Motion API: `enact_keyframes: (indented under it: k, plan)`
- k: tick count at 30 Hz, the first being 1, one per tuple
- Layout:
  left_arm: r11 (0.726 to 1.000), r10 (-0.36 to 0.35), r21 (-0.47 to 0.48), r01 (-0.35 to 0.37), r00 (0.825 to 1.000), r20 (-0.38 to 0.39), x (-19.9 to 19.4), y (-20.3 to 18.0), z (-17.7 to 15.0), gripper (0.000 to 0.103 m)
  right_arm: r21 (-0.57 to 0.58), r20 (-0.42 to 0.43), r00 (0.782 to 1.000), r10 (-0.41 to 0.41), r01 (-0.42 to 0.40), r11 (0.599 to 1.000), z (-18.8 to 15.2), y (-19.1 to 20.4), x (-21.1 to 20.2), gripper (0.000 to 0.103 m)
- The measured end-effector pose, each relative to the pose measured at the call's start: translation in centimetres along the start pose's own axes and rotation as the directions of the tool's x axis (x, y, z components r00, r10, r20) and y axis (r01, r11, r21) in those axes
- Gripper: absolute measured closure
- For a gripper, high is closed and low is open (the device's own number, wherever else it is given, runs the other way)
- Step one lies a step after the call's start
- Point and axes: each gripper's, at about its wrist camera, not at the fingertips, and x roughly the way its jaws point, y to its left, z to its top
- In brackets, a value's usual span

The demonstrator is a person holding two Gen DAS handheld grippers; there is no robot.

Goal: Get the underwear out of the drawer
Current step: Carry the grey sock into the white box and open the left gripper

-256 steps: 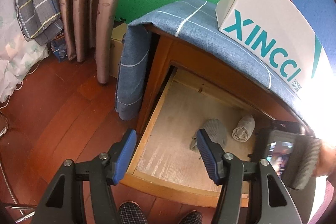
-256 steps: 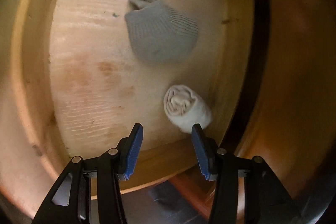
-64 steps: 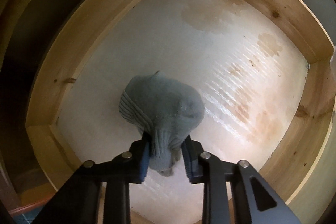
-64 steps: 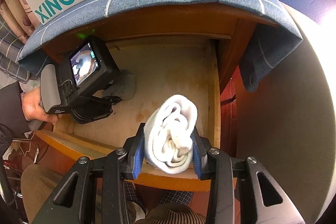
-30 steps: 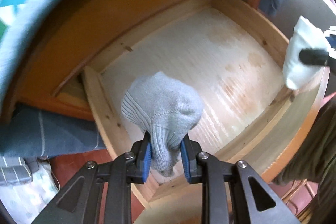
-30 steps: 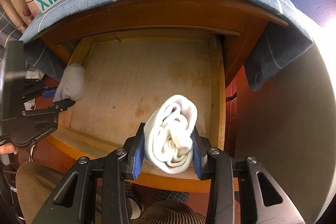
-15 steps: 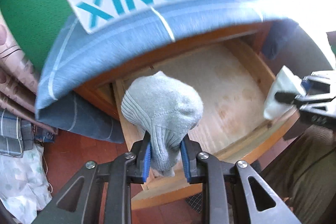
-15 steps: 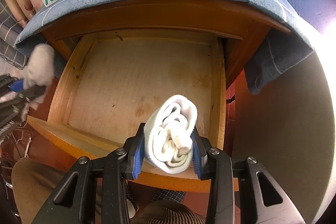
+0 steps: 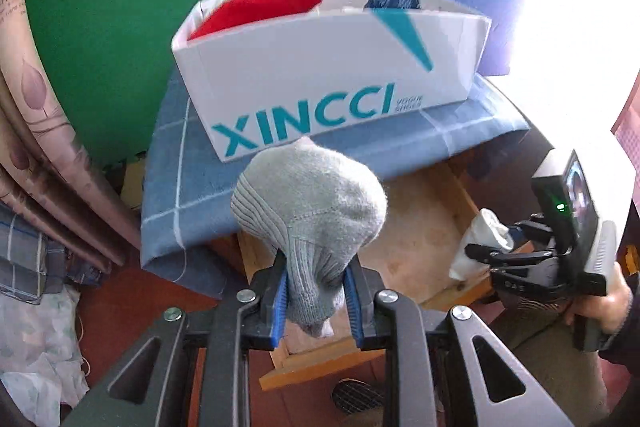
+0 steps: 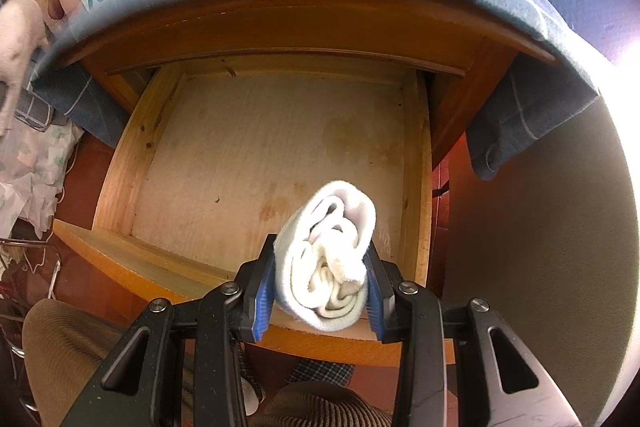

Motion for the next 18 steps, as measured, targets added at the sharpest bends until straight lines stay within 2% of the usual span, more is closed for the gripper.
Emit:
enact_keyframes:
  k: [7, 11, 15, 18]
  plan:
    - [1.000, 0.000, -0.014, 0.001, 0.998, 0.056, -3.5, -0.9, 1.1, 0.079, 0.003, -0.002, 1.000, 0.008, -0.008, 1.000, 0.0, -0.2, 0.0, 0.068]
    - [1.000, 0.021, -0.005, -0.020, 0.995, 0.102, -5.3, -1.1, 3.0, 0.079, 0.003, 0.000, 1.000, 0.010, -0.010, 1.000, 0.0, -0.2, -0.1, 0.068]
    - [0.997, 0.070, 0.005, -0.071, 0.986, 0.153, -6.5, -1.2, 5.6, 0.079, 0.002, 0.002, 1.000, 0.008, -0.008, 1.000, -0.1, -0.1, -0.1, 0.068]
    - [0.998, 0.071, -0.011, -0.070, 0.982, 0.177, -6.9, -0.7, 7.5, 0.079, 0.004, 0.001, 1.000, 0.010, -0.010, 1.000, 0.0, -0.1, -0.1, 0.068]
